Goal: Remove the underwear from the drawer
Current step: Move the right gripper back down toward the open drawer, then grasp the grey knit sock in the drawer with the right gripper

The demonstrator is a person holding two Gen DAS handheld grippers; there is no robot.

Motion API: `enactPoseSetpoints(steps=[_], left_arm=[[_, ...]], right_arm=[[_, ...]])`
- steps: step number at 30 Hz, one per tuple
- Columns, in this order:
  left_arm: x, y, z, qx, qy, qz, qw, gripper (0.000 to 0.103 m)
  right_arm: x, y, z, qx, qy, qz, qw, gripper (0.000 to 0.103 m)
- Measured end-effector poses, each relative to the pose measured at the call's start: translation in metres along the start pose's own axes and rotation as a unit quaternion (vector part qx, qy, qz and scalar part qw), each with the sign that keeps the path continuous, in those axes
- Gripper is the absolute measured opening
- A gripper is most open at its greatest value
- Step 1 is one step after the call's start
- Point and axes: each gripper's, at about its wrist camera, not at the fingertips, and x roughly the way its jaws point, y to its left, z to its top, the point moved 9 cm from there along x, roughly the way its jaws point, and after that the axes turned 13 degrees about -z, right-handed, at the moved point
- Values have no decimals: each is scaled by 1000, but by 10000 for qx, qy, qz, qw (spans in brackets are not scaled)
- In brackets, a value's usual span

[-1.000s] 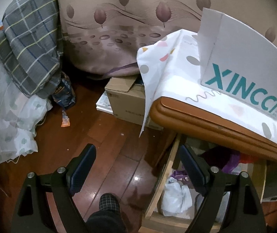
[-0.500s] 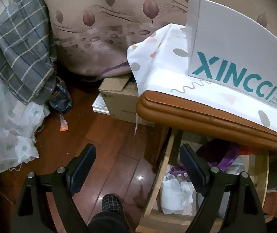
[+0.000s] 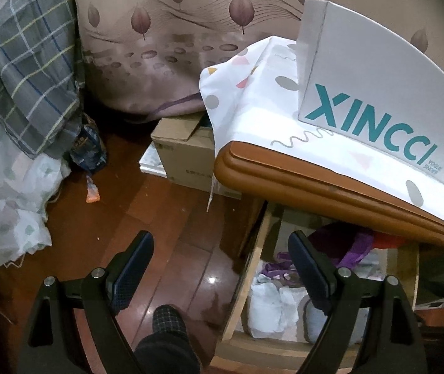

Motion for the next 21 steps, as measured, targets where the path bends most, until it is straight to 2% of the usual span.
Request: enactPoseSetpoints(steps=[3, 6, 8, 10, 14, 21], left_arm=[[0, 1, 1, -5, -10, 39, 10000, 86], [0, 1, 1, -8, -7, 22, 10000, 86], [-1, 1, 1, 7, 4, 6, 10000, 86], [-2, -1, 1, 53, 6, 0, 10000, 86], [0, -3, -1, 70, 63, -79, 9999, 87], [1, -9, -5, 185, 134, -94, 9997, 87]], right_arm=[[30, 12, 2, -188, 185, -81, 9996, 58], [52, 26, 1, -240, 438, 163, 9986, 58], [68, 41, -5, -288, 847, 506, 9947, 58], [81, 53, -15, -360, 1256, 676, 9891, 58], [97, 66, -23, -491, 1739, 640, 9814, 58], [108, 81, -24, -230, 2273, 801, 9703, 60]])
